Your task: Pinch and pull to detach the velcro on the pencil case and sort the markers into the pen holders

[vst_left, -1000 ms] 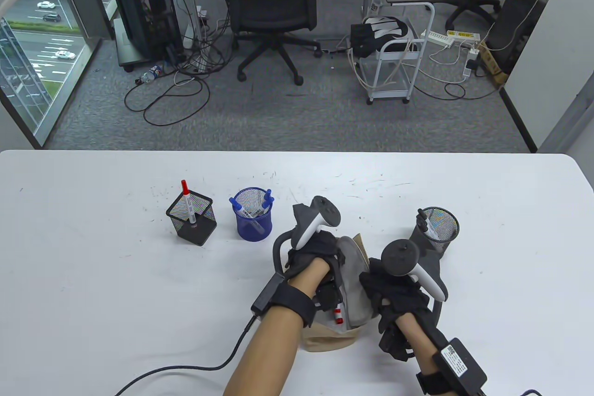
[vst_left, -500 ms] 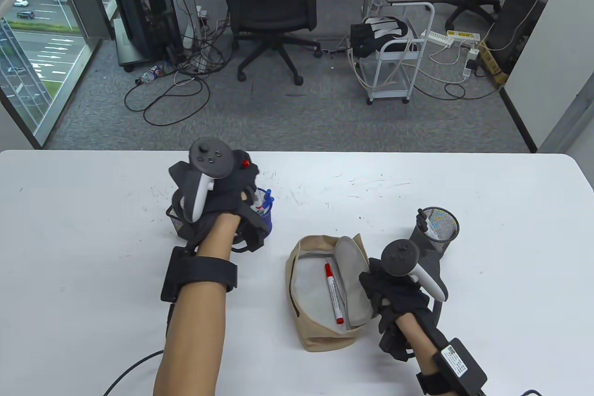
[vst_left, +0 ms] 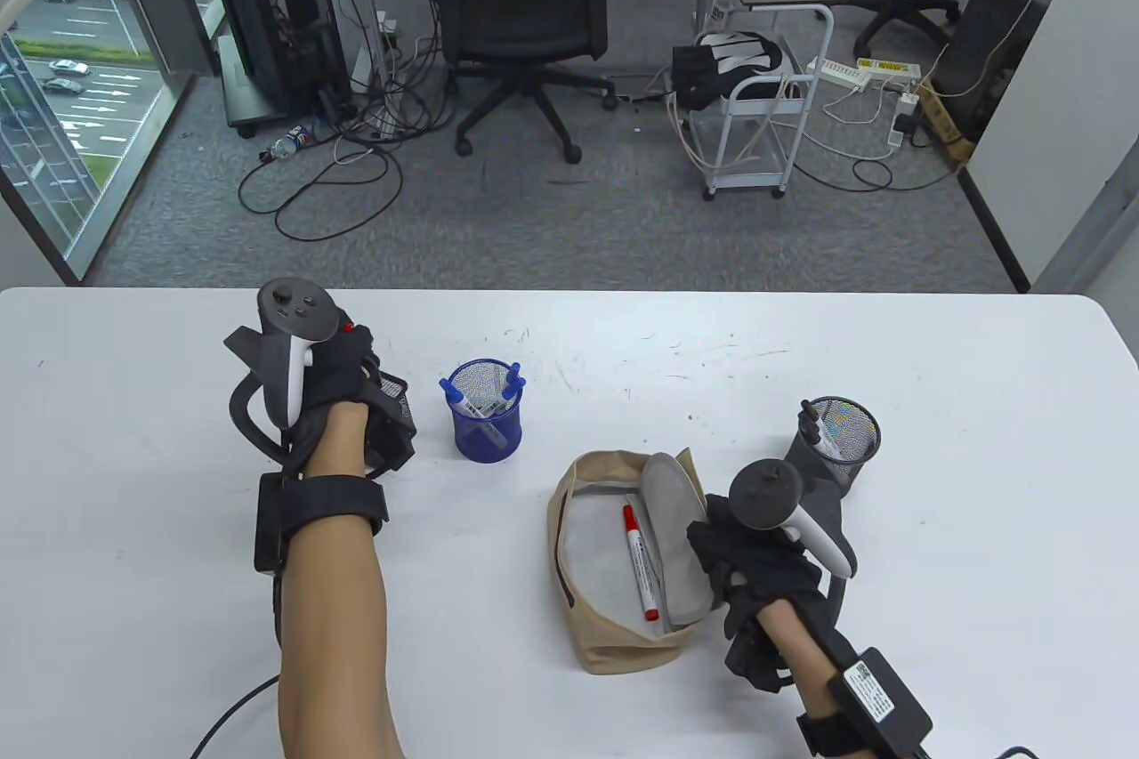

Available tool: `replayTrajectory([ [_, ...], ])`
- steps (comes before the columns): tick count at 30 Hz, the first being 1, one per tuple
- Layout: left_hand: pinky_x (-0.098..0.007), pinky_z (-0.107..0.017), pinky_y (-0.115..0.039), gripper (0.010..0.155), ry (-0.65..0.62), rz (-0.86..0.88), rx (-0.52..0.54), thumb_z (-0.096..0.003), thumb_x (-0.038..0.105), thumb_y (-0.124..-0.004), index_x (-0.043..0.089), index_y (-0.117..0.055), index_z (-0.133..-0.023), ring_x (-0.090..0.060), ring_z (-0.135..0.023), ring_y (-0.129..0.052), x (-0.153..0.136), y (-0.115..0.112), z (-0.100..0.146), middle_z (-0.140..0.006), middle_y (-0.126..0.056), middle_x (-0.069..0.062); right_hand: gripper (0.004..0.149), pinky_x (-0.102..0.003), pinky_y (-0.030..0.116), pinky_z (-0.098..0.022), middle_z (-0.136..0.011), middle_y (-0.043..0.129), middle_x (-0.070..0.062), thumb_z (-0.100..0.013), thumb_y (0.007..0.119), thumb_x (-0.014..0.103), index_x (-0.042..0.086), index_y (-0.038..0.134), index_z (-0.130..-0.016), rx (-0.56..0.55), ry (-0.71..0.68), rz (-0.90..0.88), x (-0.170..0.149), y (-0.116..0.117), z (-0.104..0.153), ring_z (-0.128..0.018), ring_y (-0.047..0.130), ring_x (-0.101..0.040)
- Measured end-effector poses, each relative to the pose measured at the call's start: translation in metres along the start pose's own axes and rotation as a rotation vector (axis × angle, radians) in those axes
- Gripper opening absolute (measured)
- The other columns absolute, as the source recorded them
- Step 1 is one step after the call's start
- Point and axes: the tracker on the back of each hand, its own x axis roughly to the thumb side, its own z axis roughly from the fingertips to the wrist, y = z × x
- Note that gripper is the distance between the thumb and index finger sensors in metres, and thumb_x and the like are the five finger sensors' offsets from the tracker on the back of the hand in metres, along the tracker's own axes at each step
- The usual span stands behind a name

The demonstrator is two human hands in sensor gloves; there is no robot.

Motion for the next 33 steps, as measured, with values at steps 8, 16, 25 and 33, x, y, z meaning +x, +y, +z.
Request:
replayTrajectory([
  [8,-0.037,-0.045,-0.099,0.059,-0.064,0.019,-0.045,-0.0481,0.041,-0.088,0.019,-0.079,-0.102,-0.027,-0.073,-0.109,0.008,-0.018,0.006,-0.095,-0.097,-0.012,0.058,-0.033,0.087,-0.022,-0.078,0.097,-0.015,-0.054,0.076,0.033,0.0,0.065,-0.1,-0.001,-0.002,0.005,0.001,0.001,0.0,-0.033,0.106,-0.022],
  [16,-0.036,-0.04,-0.101,0.055,-0.332,-0.013,-0.248,-0.0474,0.04,-0.089,0.015,-0.085,-0.097,-0.027,-0.065,-0.112,0.073,-0.042,0.077,-0.087,-0.102,-0.013,0.058,-0.033,0.087,-0.022,-0.078,0.097,-0.015,-0.054,0.076,0.033,0.0,0.065,-0.1,0.001,-0.004,0.004,0.001,0.0,0.001,-0.033,0.106,-0.022],
  [25,-0.036,-0.038,-0.101,0.056,-0.444,-0.108,-0.56,-0.0472,0.04,-0.09,0.013,-0.086,-0.096,-0.028,-0.063,-0.113,0.12,-0.122,0.17,-0.085,-0.103,-0.015,0.058,-0.033,0.087,-0.023,-0.079,0.097,-0.016,-0.054,0.075,0.034,0.0,0.064,-0.1,-0.001,-0.014,0.019,0.004,0.0,0.002,-0.033,0.106,-0.023],
  [33,-0.037,-0.041,-0.1,0.063,-0.259,-0.486,-0.783,-0.0476,0.044,-0.089,0.01,-0.081,-0.1,-0.03,-0.068,-0.11,0.128,-0.21,0.196,-0.089,-0.1,-0.017,0.059,-0.034,0.087,-0.023,-0.08,0.096,-0.017,-0.054,0.075,0.034,0.001,0.064,-0.101,0.015,-0.025,0.01,0.003,-0.001,0.002,-0.034,0.105,-0.024],
])
